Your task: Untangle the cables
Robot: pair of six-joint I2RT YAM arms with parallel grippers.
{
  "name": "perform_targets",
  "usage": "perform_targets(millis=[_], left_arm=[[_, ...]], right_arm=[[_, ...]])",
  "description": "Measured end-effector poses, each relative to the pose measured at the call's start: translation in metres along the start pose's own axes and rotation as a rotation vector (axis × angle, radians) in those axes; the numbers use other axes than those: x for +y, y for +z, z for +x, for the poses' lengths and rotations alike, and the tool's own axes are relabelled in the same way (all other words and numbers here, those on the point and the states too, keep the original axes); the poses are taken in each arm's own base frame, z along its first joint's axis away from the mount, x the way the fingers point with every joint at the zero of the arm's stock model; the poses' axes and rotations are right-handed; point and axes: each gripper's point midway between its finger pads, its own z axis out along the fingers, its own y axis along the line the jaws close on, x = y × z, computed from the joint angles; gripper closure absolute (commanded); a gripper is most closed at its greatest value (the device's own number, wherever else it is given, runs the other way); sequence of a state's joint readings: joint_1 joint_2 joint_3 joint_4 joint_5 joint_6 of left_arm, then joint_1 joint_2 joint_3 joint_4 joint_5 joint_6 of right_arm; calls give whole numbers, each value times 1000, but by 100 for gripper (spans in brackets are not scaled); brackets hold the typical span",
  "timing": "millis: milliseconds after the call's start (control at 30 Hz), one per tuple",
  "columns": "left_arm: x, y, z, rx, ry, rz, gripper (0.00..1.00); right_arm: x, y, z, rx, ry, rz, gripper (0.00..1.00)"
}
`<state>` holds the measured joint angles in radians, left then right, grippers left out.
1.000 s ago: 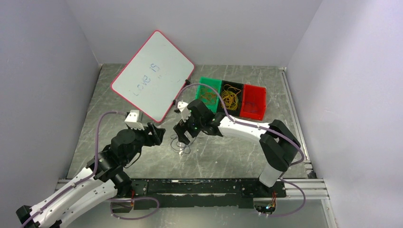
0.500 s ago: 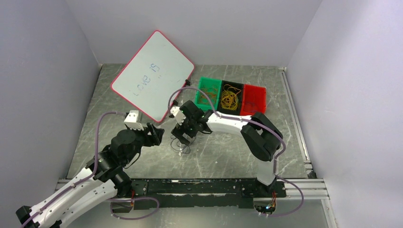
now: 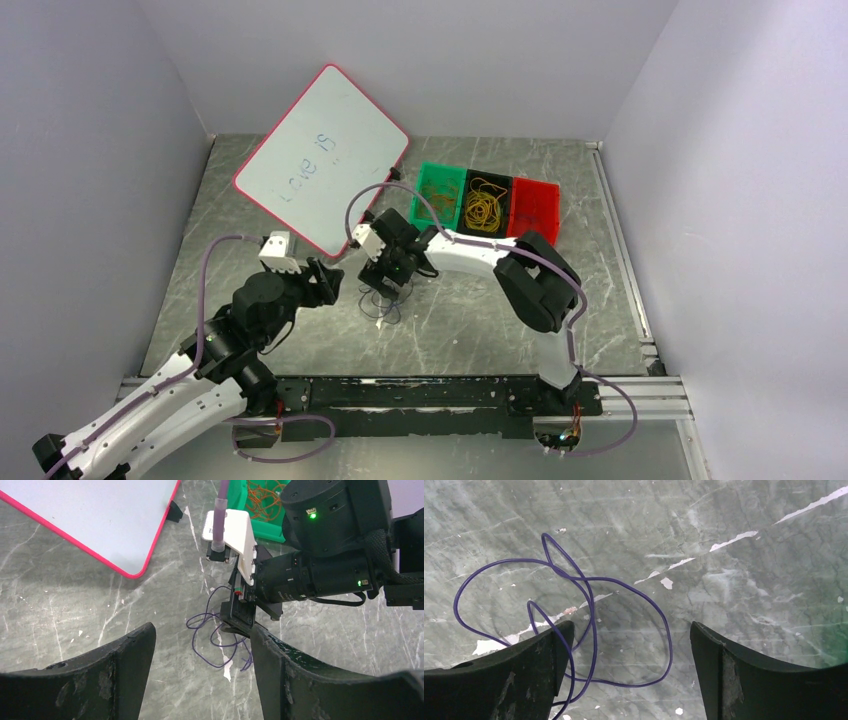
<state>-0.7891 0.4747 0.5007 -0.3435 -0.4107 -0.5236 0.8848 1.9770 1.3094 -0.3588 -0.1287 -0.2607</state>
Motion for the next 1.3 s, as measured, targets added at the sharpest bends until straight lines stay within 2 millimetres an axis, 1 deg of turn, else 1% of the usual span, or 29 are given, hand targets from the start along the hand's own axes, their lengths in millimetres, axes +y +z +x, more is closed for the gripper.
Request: perform_targets(millis=[67,167,200,300,367,533,733,800,867,967,1033,1100,1167,1233,1300], left_arm=[[1,0,0,-1,1,-5,27],[2,0,0,-2,1,-9,27],[2,0,0,-2,1,-10,27],[2,-1,-1,-8,-1,-10,27],[2,-1,-1,-8,-2,-10,27],[3,-1,-1,-7,-1,-11,27],[4,-2,0,-5,0,-14,27],[4,-2,0,-3,-2,-17,27],[5,-3,0,-3,-5,-18,27],[5,-3,0,-3,-10,-19,27],[5,-3,0,-3,-12,-19,27],[5,-3,1,2,-10,-20,27],[5,-1,4,14,-4,-26,28],[6,2,8,28,4,-32,28],[6,4,11,40,10,-36,28]], right_arm=[[0,0,0,4,-6,-3,19],[0,-1,2,10,-5,-14,35],[0,-1,3,12,-4,-18,38],[1,-2,5,16,2,-29,40],[1,-2,5,16,4,-32,45],[1,-2,5,14,13,-33,70],[-2,-2,4,-7,61,-21,93],[-3,-5,6,-14,85,-16,98],[-5,-9,5,-26,107,-10,100],[-9,-26,0,-69,151,9,100],[-16,-44,-9,-118,186,28,100],[-29,-66,-19,-179,226,56,100],[-46,-93,-29,-252,274,99,100],[-69,-125,-36,-325,324,165,100],[-90,-156,-39,-387,368,238,100]])
